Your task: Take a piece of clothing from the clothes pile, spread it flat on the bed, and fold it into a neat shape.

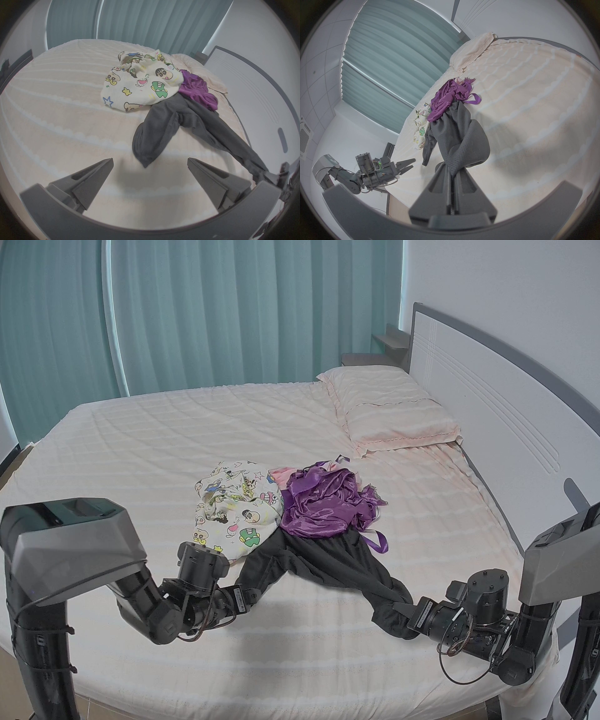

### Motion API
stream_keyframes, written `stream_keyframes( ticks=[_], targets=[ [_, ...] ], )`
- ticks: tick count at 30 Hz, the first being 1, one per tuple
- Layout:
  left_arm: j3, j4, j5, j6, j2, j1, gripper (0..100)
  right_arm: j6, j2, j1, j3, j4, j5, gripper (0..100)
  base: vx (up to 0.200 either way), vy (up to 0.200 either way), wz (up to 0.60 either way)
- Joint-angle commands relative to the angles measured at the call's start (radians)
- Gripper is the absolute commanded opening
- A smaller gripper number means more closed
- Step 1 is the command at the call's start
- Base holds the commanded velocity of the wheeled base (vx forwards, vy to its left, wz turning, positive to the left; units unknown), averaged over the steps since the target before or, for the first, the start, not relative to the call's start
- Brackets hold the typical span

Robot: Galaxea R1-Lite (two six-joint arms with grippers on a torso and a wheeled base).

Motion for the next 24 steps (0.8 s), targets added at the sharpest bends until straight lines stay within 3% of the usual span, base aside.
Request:
stream_keyframes(
  ticks=[1, 7, 15, 16, 24],
  targets=[
    [-0.104, -0.013, 0.029, -0.014, 0.148, -0.013, 100, 0.0, 0.01, -0.005, -0.001, -0.012, 0.0, 0, 0.0, 0.0, 0.0],
    [-0.211, -0.011, 0.084, -0.013, 0.222, -0.004, 100, -0.001, 0.01, -0.007, -0.003, -0.012, 0.0, 0, 0.0, 0.0, 0.0],
    [-0.273, -0.011, 0.086, -0.014, 0.258, -0.006, 100, -0.001, 0.013, -0.011, -0.003, -0.012, 0.0, 0, 0.0, 0.0, 0.0],
    [-0.285, -0.008, 0.086, -0.014, 0.262, -0.004, 0, -0.001, 0.013, -0.011, -0.003, -0.012, 0.0, 0, 0.0, 0.0, 0.0],
    [-0.305, -0.01, 0.115, -0.023, 0.271, -0.004, 0, -0.001, 0.015, -0.011, -0.003, -0.012, 0.002, 0, 0.0, 0.0, 0.0]
  ],
)
